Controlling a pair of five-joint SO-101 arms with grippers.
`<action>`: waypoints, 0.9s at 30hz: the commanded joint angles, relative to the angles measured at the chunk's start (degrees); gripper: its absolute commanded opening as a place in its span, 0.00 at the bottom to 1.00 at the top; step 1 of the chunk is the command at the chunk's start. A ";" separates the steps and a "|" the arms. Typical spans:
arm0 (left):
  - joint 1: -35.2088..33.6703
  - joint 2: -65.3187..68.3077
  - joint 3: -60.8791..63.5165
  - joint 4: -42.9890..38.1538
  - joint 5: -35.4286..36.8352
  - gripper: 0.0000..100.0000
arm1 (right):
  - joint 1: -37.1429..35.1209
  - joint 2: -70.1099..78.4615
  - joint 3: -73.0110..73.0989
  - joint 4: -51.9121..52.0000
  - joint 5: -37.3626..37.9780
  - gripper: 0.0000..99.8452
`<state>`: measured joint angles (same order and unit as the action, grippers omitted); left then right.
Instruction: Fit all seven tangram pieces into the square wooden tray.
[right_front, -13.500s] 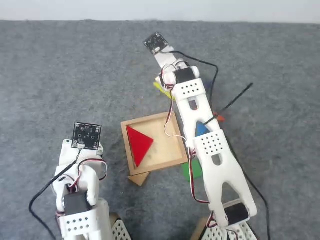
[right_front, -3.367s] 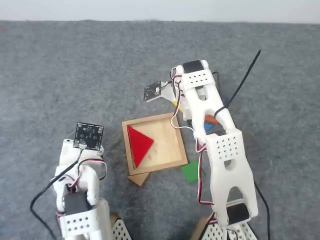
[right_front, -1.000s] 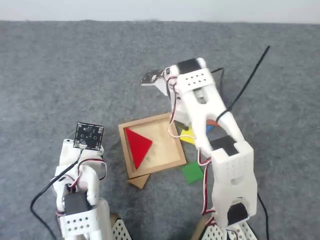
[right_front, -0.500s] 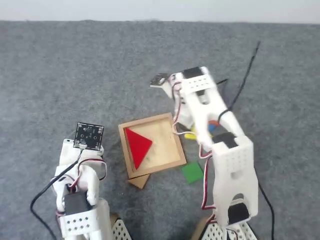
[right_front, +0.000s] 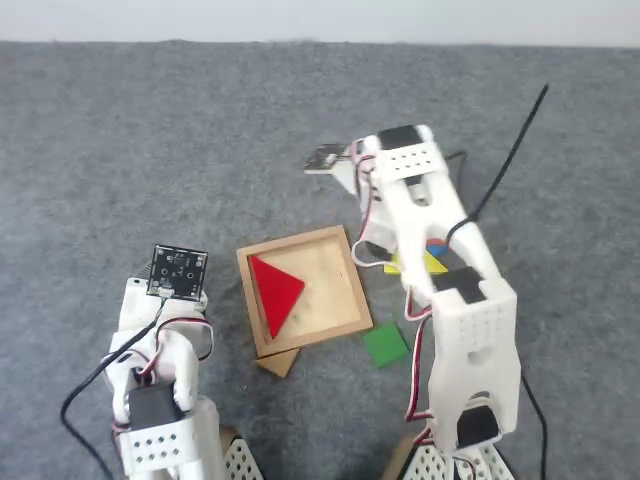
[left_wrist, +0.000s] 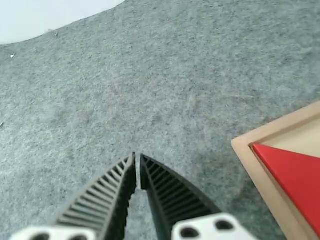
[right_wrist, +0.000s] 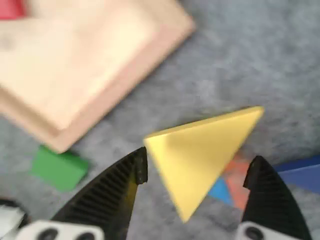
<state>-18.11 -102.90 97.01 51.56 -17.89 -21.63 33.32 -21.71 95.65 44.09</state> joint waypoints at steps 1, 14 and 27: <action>-0.35 -0.79 -0.84 0.44 -0.70 0.02 | -1.89 -6.46 -2.55 4.97 -1.67 0.30; -0.35 -0.79 -0.84 0.44 -0.79 0.02 | -1.01 1.54 -2.64 2.07 -12.84 0.46; -0.35 -0.79 -0.84 0.44 -0.79 0.02 | -1.10 5.76 -2.29 0.66 -13.27 0.46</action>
<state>-18.11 -102.90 97.01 51.56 -17.98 -22.95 40.00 -21.71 97.23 31.78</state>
